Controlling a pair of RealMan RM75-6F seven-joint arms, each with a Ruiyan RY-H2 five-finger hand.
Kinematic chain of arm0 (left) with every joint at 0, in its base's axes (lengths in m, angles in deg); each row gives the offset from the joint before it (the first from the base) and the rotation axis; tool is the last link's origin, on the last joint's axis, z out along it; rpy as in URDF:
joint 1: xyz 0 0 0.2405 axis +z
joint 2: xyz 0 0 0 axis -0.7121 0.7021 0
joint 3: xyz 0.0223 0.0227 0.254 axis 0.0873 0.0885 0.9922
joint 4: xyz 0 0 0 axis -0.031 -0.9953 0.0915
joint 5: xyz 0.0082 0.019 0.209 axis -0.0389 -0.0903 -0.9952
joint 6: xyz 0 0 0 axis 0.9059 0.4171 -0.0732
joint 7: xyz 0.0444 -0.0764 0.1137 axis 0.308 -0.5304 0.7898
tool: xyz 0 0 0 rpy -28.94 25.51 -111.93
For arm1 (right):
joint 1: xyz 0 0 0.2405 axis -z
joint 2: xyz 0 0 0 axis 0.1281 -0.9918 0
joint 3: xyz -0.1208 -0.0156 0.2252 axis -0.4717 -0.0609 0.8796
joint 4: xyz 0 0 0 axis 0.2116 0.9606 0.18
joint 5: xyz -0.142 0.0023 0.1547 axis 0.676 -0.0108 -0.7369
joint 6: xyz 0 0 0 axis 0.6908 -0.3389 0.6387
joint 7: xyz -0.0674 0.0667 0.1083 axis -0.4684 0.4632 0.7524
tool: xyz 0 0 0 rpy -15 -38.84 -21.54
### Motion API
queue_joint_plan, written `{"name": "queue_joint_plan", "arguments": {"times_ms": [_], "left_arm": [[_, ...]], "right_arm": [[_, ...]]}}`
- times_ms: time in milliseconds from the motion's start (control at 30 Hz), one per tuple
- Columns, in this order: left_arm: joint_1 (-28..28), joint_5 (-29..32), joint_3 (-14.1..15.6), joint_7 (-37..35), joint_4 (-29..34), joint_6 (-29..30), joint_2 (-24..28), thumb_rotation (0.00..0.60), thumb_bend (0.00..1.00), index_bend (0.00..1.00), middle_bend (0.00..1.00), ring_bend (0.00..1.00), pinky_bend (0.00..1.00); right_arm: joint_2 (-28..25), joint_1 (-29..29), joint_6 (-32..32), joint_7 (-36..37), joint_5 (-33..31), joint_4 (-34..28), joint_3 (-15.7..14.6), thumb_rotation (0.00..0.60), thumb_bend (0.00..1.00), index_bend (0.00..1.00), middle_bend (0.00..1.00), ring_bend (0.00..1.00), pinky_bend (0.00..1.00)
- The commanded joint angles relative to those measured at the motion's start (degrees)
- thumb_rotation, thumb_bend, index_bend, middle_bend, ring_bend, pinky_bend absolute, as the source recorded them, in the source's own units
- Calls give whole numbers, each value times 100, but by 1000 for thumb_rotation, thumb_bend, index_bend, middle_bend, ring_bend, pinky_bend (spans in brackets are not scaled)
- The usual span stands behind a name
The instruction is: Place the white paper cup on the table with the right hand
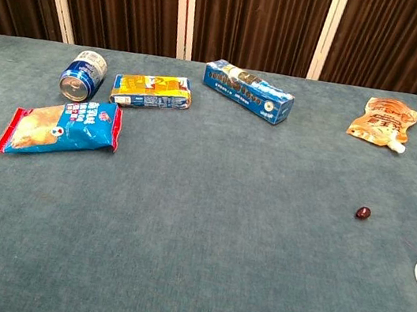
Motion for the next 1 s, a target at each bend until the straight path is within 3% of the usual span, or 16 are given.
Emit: {"name": "queue_joint_plan", "arguments": {"times_ms": [33, 400, 700, 1000], "left_arm": [[0, 0, -1, 0, -1, 1, -1, 600, 13, 0, 0, 0, 0], [13, -15, 8, 13, -1, 19, -2, 600, 13, 0, 0, 0, 0], [-22, 37, 6, -11, 4, -83, 1, 600, 14, 0, 0, 0, 0], [-46, 62, -1, -61, 25, -131, 24, 600, 13, 0, 0, 0, 0]], "right_arm": [[0, -2, 1, -2, 0, -2, 3, 600, 397, 0, 0, 0, 24], [-26, -13, 43, 49, 69, -91, -46, 600, 397, 0, 0, 0, 39], [-22, -336, 1028, -373, -341, -499, -163, 600, 397, 0, 0, 12, 156], [284, -639, 1576, -1066, -829, -564, -38, 600, 396, 0, 0, 51, 163]]}}
